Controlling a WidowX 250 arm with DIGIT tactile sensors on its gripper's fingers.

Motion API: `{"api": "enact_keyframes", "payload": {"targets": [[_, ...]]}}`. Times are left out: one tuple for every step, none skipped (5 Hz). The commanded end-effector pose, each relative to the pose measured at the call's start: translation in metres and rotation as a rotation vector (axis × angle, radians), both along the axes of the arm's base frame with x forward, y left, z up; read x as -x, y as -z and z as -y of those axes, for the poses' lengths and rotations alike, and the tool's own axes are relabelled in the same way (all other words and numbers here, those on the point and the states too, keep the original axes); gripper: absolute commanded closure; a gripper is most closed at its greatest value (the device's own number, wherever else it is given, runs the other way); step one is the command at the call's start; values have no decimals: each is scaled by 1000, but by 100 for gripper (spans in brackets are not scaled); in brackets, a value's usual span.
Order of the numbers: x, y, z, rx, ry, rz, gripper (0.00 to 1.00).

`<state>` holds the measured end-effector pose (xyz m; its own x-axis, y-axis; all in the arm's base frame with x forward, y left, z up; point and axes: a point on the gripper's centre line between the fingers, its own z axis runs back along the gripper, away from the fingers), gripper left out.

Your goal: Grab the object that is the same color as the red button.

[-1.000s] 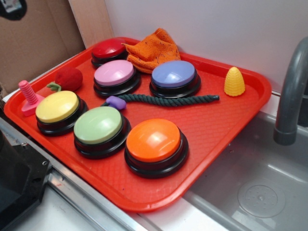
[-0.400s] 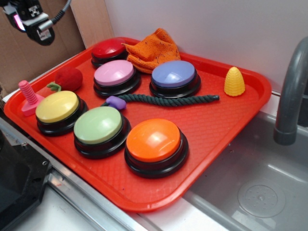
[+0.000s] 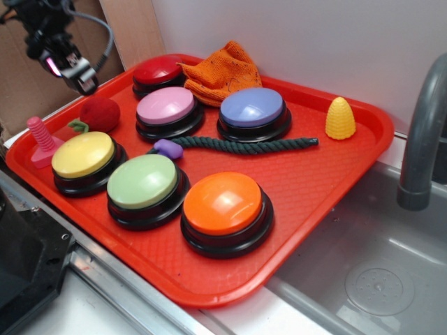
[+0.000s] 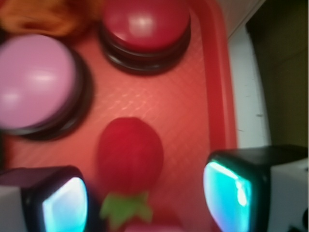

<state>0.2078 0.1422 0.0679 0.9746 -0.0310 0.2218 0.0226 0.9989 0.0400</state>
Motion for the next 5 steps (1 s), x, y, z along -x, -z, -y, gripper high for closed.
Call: {"api": "enact_keyframes", "payload": {"targets": [[-17, 23, -5, -13, 46, 57, 0], [-13, 32, 8, 34, 82, 54, 0], [-12, 37, 14, 43, 62, 41, 0], [-10, 38, 13, 47, 13, 46, 100], [-11, 32, 11, 63, 43, 18, 100]]}}
